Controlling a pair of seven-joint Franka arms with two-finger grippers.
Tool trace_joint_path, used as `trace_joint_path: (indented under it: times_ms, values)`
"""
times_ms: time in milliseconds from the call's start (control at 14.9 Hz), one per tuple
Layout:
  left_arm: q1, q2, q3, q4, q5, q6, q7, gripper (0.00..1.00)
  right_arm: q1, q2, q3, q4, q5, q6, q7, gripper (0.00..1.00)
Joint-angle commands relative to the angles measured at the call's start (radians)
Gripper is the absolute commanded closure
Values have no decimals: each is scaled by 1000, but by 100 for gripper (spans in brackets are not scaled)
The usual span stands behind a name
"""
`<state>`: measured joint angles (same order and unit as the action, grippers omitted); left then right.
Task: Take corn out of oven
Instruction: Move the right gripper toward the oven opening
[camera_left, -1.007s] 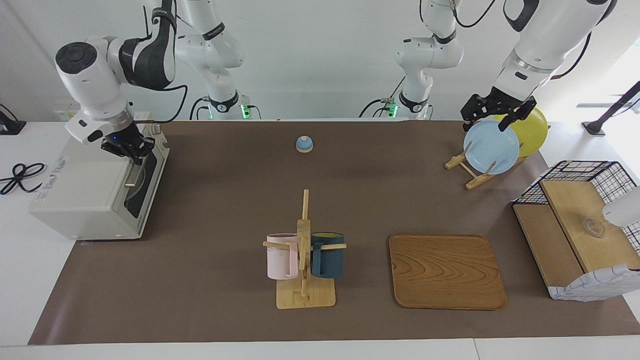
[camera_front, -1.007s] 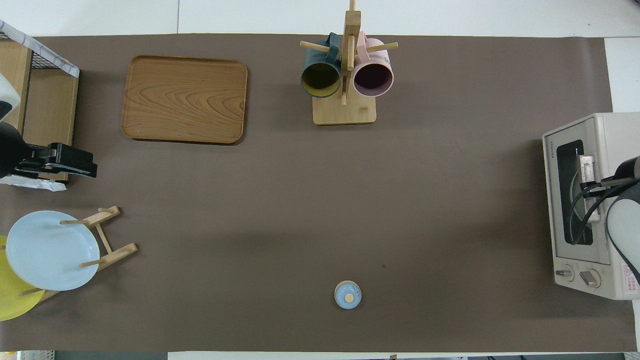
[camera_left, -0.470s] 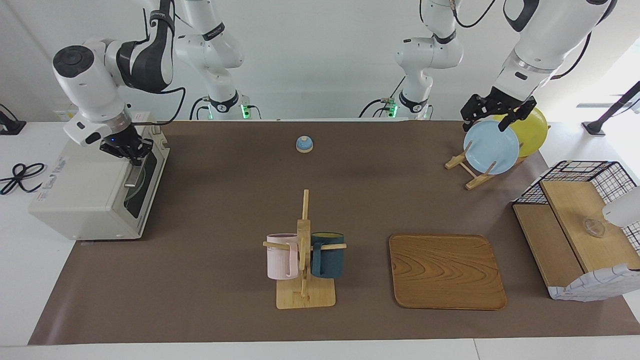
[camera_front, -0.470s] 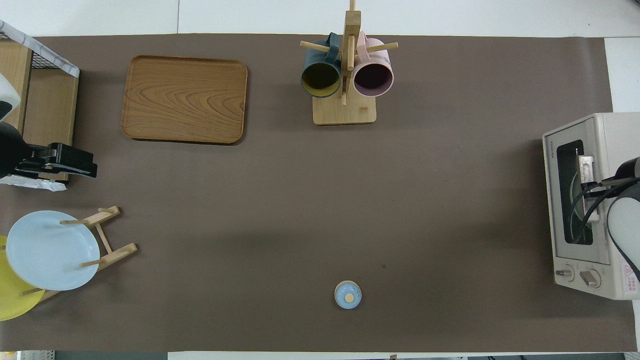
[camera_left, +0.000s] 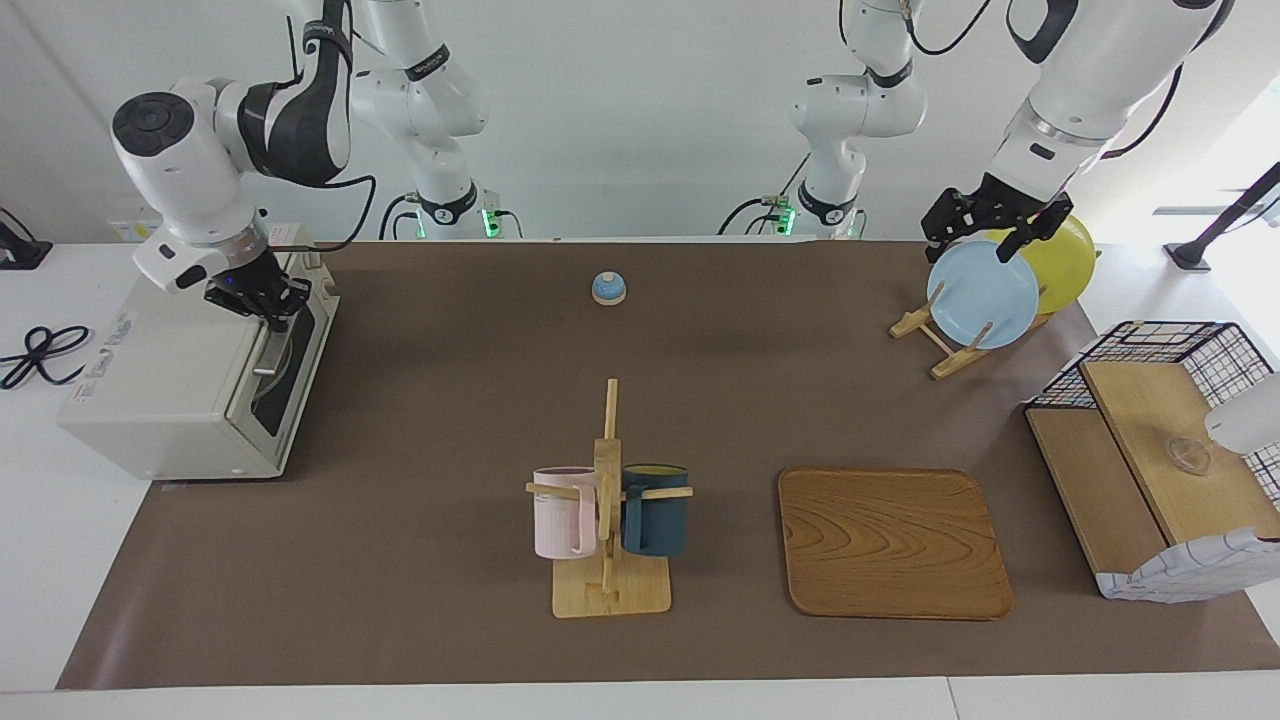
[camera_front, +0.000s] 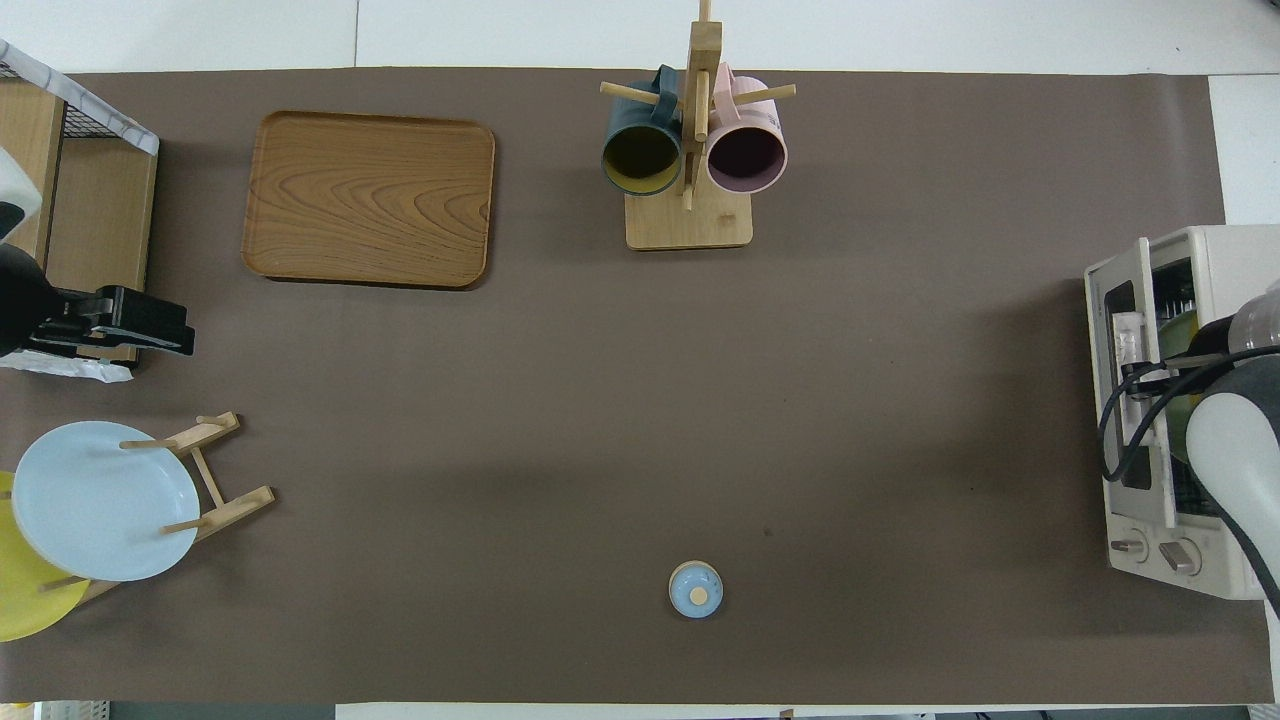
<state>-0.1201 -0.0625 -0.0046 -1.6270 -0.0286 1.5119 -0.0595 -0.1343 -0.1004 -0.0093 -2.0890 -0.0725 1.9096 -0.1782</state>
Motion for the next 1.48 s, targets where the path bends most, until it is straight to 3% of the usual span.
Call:
trace_joint_path:
  times_ms: [0, 604, 806, 1410]
  values:
    - [5, -8, -2, -4, 16, -12, 3, 0, 30, 50, 0, -32, 14, 77, 42, 100]
    - [5, -8, -2, -4, 16, -12, 1, 0, 41, 146, 0, -55, 17, 203, 65, 100]
    - [5, -10, -2, -4, 16, -18, 1, 0, 82, 150, 2, -66, 17, 226, 118, 100]
    - [5, -10, 2, -4, 16, -15, 1, 0, 84, 172, 2, -157, 17, 345, 137, 100]
